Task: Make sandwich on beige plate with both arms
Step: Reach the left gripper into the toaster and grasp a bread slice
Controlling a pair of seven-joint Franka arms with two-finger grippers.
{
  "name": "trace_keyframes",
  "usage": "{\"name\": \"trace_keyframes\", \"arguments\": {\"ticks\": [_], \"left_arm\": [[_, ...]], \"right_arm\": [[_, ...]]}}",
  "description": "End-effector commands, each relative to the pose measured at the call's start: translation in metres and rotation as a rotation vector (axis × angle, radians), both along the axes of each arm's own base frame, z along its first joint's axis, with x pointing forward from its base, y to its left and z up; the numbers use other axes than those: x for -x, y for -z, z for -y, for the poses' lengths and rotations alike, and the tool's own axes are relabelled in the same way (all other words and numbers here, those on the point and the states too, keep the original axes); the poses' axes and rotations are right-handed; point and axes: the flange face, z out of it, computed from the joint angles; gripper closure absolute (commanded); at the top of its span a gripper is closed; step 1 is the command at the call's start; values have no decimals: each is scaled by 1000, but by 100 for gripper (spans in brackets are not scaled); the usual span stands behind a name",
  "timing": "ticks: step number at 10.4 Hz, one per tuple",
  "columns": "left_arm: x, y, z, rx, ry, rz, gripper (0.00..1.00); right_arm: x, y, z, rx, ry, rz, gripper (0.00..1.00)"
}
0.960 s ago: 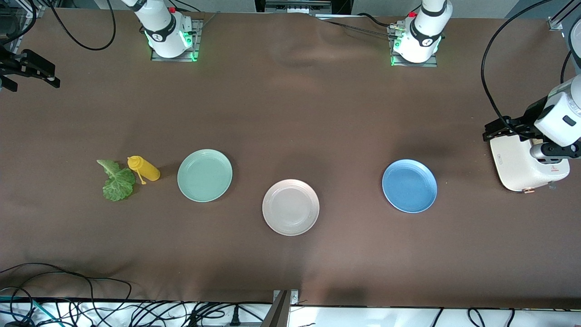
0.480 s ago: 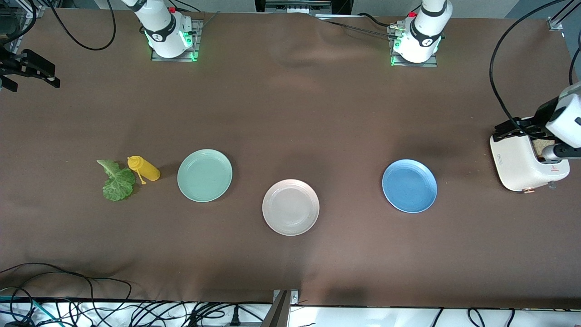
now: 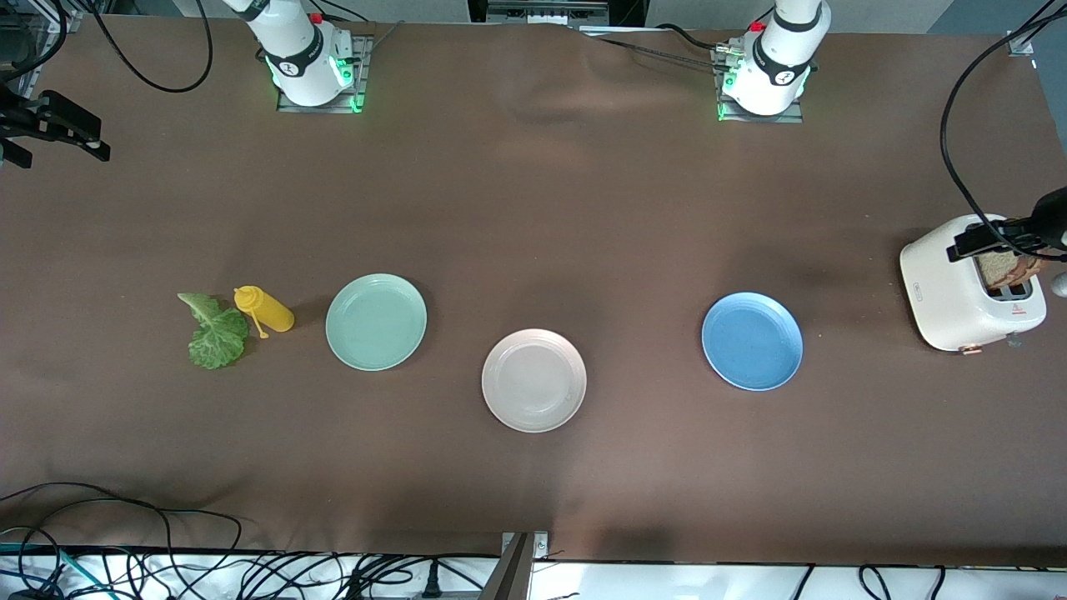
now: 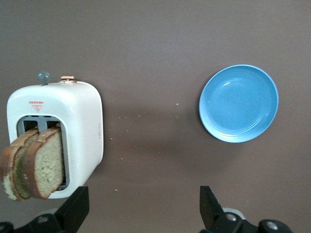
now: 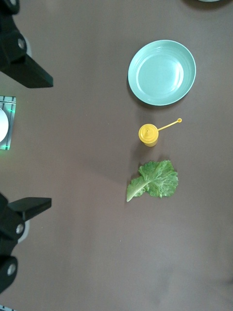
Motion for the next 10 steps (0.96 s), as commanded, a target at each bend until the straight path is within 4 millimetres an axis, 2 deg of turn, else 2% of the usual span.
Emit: {"name": "trace_keyframes", "arguments": {"ticks": [1, 2, 3, 5, 7, 10], "left_arm": [[0, 33, -47, -59, 89, -83, 0], [-3, 53, -64, -87, 136, -127, 0], [-4, 67, -71, -80, 151, -151, 0], [-4, 97, -84, -60, 133, -194, 1], [3, 130, -112, -69, 106, -259, 2], [13, 144, -130, -110, 131, -320, 2]], "right_arm": [[0, -7, 0, 16, 8, -6, 0], [0, -7, 0, 16, 9, -6, 0], [0, -7, 0, 16, 9, -6, 0], [0, -7, 1, 16, 11, -6, 0], [0, -7, 0, 16, 9, -6, 0], [0, -7, 1, 14, 9, -5, 0]]}}
